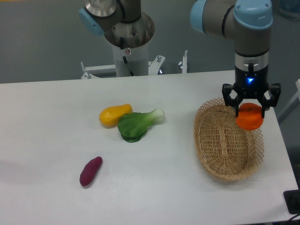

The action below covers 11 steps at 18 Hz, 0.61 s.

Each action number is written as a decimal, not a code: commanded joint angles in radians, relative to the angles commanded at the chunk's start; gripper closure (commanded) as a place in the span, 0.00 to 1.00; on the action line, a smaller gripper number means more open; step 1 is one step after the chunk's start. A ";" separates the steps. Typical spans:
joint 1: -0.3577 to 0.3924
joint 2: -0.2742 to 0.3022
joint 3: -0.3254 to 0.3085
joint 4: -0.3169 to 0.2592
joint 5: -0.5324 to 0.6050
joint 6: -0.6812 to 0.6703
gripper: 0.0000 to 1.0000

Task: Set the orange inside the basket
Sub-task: 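Lower the held orange with the gripper into the wicker basket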

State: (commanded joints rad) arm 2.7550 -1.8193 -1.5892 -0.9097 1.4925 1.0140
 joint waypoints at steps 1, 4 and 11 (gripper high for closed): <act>0.000 0.000 -0.005 0.000 0.002 0.000 0.42; 0.003 0.002 -0.006 0.000 -0.002 0.003 0.42; 0.003 0.002 -0.034 0.006 0.003 0.017 0.42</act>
State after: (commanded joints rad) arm 2.7581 -1.8178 -1.6229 -0.9036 1.4956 1.0308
